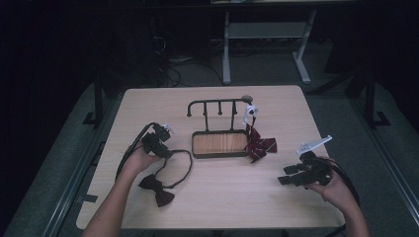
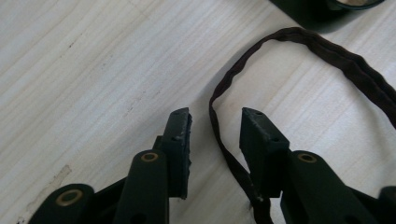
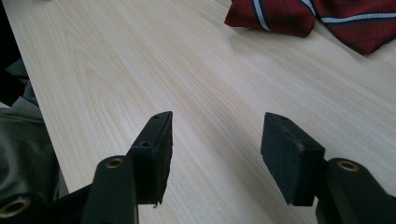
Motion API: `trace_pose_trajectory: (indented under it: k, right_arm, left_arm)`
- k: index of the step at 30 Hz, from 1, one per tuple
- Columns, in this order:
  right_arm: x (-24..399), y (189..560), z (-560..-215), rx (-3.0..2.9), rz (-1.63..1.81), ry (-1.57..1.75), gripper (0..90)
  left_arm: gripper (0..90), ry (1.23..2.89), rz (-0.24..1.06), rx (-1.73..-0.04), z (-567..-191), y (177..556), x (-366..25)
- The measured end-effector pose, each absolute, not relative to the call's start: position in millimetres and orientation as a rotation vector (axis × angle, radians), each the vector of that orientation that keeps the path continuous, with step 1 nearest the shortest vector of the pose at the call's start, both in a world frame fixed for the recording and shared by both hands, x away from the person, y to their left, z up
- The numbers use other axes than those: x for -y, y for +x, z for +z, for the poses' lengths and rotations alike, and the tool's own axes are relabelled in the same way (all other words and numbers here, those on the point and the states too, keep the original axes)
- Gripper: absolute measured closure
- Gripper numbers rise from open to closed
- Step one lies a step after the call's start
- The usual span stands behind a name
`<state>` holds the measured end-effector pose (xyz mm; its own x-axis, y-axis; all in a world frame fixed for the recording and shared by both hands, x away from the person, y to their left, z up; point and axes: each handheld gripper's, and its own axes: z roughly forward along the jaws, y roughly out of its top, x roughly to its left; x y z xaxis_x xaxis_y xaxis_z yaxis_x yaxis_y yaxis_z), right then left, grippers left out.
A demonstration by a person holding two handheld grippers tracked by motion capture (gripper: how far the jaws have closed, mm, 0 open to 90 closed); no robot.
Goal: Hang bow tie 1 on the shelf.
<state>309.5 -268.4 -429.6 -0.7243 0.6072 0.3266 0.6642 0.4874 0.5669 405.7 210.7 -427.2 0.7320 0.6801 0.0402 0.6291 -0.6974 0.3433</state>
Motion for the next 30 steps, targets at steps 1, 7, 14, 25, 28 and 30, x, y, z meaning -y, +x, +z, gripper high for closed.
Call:
trace_pose_trajectory:
  k: [1, 7, 14, 25, 28, 30]
  right_arm:
    - [268.2, 309.4, -429.5, 2.639, -1.061, -1.128, 43.5]
    - [267.7, 309.1, -428.6, 2.633, -1.073, -1.120, 43.5]
    - [267.2, 308.6, -427.2, 2.631, -1.075, -1.116, 43.5]
    - [264.8, 307.5, -425.4, 2.637, -1.089, -1.096, 43.5]
    - [263.4, 307.0, -424.4, 2.642, -1.097, -1.083, 43.5]
    - [262.8, 307.2, -424.5, 2.646, -1.097, -1.076, 43.5]
  left_arm:
    - [65.4, 2.630, 0.233, -1.025, -428.1, 406.4, -210.7]
    - [70.3, 2.630, 0.197, -1.046, -433.0, 409.7, -211.0]
    - [74.3, 2.655, 0.182, -1.041, -436.8, 412.3, -209.8]
    - [82.9, 2.675, 0.164, -1.042, -436.7, 415.2, -206.1]
    - [87.9, 2.678, 0.152, -1.039, -436.7, 415.5, -206.8]
    - [89.0, 2.677, 0.146, -1.042, -436.5, 415.5, -207.7]
